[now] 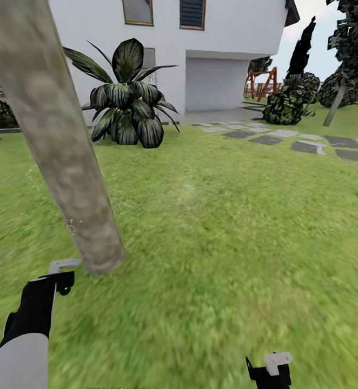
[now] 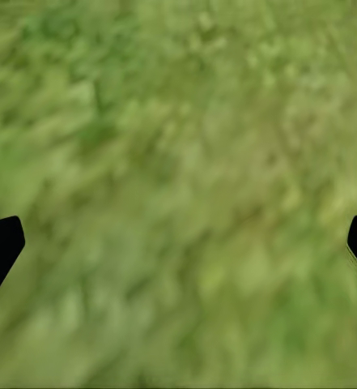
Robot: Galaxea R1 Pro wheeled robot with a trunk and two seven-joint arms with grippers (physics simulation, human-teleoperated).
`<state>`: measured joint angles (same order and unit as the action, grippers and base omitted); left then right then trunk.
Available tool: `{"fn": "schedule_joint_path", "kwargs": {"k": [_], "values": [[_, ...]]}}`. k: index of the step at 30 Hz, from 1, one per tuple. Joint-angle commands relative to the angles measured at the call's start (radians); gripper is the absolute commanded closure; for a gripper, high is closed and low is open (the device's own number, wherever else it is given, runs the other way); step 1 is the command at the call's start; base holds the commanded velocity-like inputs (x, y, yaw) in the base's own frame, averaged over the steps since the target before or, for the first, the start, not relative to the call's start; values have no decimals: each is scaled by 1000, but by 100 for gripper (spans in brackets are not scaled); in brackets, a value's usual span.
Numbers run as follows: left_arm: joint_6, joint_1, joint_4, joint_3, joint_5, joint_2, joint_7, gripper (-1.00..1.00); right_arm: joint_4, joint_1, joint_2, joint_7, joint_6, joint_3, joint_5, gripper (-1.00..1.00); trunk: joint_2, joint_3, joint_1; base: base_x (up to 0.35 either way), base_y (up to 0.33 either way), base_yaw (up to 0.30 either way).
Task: In the garden, pick up the pesticide atomizer on the floor and spray pesticide onto both trees until each tree trunk is fully covered.
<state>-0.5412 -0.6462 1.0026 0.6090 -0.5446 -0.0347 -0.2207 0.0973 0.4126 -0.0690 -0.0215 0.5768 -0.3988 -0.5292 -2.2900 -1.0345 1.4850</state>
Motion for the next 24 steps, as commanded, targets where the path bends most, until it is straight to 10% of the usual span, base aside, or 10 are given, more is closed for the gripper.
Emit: {"fn": "schedule_joint_path", "kwargs": {"k": [1,9,15,18,20,24], "values": [[0,0,0,0,0,0,0,100,0,0,0,0,0,0,0,-100,0,0,0,61,-270,276],[-4,-17,-30,-56,0,4,-2,100,1,0,-1,0,0,0,1,-100,0,0,0,43,-101,246],[-17,-197,-35,-161,2,18,-3,100,1,0,-6,-2,1,0,2,-100,0,0,0,0,-1,11],[-17,-226,-33,-155,-1,-10,-3,100,2,0,-6,-2,1,-1,3,-100,0,0,0,0,0,0],[-22,-235,-34,-150,12,-94,-10,100,2,0,-6,-2,0,-1,3,-100,0,0,0,0,0,0],[-28,-239,-33,-157,53,-81,-10,100,1,0,-6,-2,0,-1,2,-100,0,0,0,0,0,0]]}}
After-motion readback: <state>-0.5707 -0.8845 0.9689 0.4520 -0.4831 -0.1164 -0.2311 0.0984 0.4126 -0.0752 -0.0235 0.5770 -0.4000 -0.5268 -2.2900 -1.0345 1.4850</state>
